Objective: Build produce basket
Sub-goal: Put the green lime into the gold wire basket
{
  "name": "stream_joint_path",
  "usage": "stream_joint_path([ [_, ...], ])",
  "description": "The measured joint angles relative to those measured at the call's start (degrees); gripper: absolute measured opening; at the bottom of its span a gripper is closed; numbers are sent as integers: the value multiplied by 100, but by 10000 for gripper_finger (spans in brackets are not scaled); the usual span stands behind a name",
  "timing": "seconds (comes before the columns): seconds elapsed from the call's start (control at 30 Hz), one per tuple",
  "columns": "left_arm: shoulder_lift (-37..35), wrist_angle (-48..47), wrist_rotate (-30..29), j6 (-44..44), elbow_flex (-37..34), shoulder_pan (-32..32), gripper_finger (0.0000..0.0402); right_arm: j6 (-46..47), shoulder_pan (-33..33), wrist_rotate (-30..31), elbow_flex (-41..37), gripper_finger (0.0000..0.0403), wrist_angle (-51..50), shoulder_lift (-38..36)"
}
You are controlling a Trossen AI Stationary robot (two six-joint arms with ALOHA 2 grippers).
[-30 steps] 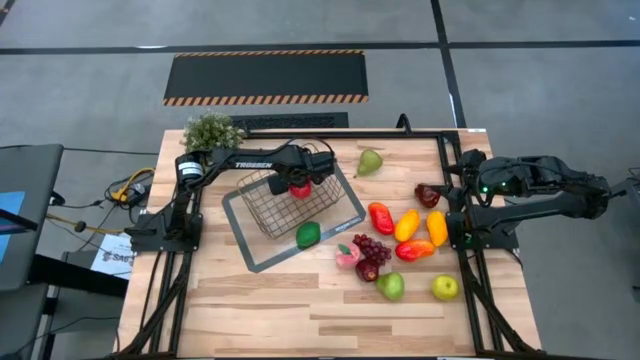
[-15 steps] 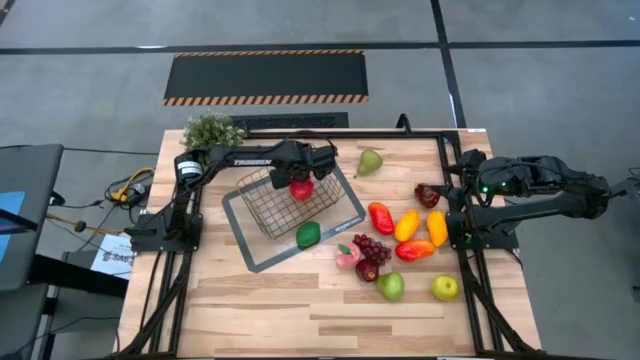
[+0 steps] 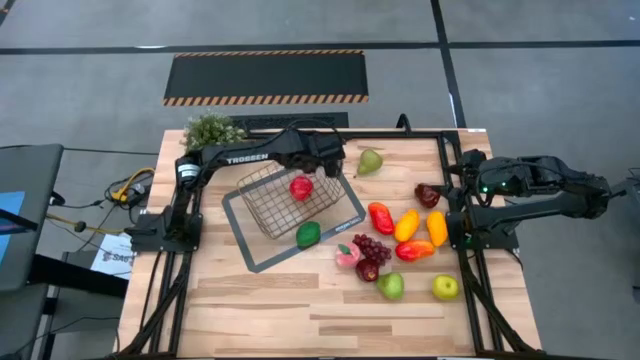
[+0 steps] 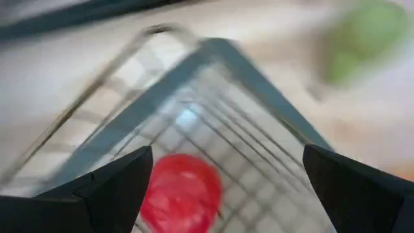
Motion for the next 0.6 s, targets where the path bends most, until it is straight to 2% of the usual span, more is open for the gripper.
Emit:
stream_joint_path([
  [0.1,0,-296,574,1386,420,-296,385,0,0,-1,0,385,-2,-1],
  [0.2,0,-637,867,2320,766,-677,385,0,0,0,0,385,-14,-1],
  [0.37,-11,-1029,994,4266,1086,-1539,385,2,0,-2,0,385,-19,-1],
  [0.5,7,-1332,892,5932,1047,-2271,385,2,0,-2,0,385,-17,1],
  [0.6,26,-1329,772,6847,824,-2665,385,4,0,-2,0,385,-17,2],
])
